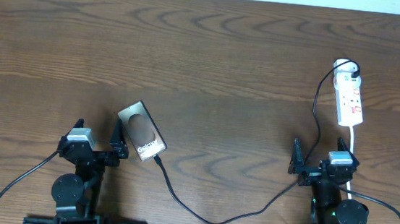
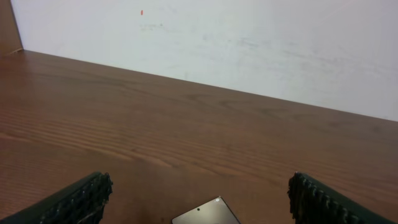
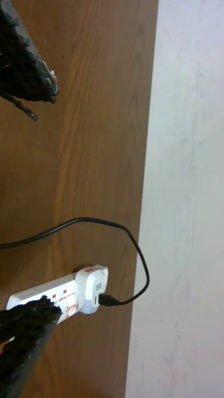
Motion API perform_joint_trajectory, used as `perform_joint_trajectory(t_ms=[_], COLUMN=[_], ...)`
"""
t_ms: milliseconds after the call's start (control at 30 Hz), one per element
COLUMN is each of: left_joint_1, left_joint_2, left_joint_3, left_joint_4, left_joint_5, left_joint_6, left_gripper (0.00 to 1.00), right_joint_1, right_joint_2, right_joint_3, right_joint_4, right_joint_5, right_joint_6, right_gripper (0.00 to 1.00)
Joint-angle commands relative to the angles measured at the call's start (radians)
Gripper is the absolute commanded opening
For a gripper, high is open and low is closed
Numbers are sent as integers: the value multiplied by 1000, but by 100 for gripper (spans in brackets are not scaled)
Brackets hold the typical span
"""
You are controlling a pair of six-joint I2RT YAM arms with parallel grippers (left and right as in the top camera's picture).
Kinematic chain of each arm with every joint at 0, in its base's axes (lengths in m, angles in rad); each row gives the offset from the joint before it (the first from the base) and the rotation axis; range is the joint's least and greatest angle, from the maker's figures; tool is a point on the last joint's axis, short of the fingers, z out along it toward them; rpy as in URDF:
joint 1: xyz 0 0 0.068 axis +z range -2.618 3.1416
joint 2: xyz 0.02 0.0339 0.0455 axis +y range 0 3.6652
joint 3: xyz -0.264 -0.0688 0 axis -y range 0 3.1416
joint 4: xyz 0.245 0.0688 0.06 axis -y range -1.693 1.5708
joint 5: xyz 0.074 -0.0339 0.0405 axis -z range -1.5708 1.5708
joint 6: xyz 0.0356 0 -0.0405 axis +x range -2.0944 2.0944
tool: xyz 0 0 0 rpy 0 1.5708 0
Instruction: Plug charger to phone and switch on socket
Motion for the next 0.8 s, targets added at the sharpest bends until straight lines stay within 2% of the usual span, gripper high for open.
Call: perform_joint_trajectory(t_ms=[0, 767], left_joint_1=[6, 6], left_joint_2=[-6, -6], left_joint_3=[-13, -13], left_joint_4=[-40, -40], left_joint_5=[16, 16], left_joint_6=[-8, -8], left_gripper=[93, 93], right_joint_1=[5, 5], right_joint_2=[-7, -7], right_joint_3=[-2, -2], right_joint_4=[-5, -5], right_joint_5=[11, 11], right_joint_6=[-12, -12], right_gripper=[99, 99])
